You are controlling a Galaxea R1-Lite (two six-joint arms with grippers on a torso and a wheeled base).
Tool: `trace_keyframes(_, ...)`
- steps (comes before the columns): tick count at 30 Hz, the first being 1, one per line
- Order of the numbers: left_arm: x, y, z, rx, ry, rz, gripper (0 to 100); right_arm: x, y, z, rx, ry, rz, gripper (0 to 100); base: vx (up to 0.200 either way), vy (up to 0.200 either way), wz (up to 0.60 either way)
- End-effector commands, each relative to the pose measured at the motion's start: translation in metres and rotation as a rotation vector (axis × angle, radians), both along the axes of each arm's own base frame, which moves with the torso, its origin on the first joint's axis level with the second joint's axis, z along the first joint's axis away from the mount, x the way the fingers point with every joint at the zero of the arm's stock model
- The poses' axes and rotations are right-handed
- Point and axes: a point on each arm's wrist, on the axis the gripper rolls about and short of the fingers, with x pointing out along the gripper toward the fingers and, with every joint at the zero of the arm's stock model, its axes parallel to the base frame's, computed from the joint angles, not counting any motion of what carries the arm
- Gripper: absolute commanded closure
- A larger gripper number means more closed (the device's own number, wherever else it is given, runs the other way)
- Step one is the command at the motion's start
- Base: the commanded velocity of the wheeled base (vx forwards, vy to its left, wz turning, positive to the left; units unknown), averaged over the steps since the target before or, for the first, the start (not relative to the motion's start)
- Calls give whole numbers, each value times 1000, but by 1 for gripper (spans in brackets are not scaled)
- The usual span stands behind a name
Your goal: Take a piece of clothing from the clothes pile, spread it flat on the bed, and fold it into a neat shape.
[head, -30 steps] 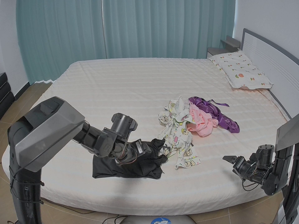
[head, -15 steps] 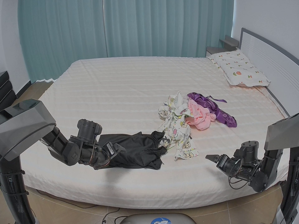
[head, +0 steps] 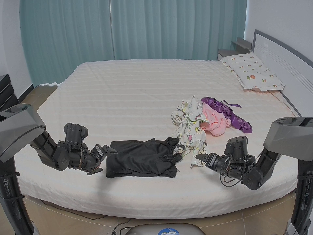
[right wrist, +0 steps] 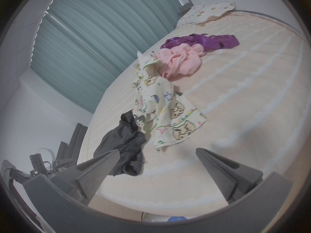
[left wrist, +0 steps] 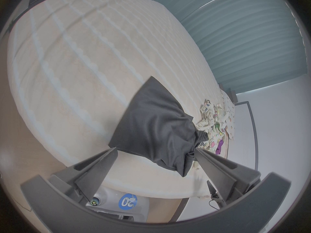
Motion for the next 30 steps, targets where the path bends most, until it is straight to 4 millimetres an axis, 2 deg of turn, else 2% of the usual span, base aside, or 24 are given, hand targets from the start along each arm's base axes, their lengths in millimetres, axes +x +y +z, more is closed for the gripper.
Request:
trace_keyframes(1, 1, 11, -2, -4, 6, 26, 0, 9, 8, -6, -34, -5, -6, 0, 0, 200, 0)
trace_keyframes(4, 3, 15, -2, -6, 3, 39, 0, 12, 13, -8, -54, -10, 13, 0, 0, 200, 0)
trace_keyframes(7, 4, 18, -2, -11, 2, 43, 0, 25, 20, -5, -62, -23, 17, 0, 0, 200, 0)
trace_keyframes(14, 5, 20, -1, -32, 2, 31, 0, 38, 39, -7, -88, 4, 40, 0, 0, 200, 0)
trace_keyframes(18, 4, 17, -3, -27, 8, 23, 0, 51, 46, -23, -219, 19, 6, 0, 0, 0, 0)
trace_keyframes(28, 4, 17, -4, -32, 13, 24, 0, 59, 44, -29, -333, 18, -35, 0, 0, 0, 0)
trace_keyframes(29, 4, 17, -4, -32, 13, 24, 0, 59, 44, -29, -333, 18, -35, 100, 0, 0, 0)
trace_keyframes(30, 4, 17, -4, -32, 13, 24, 0, 58, 43, -27, -340, 25, -43, 100, 0, 0, 0)
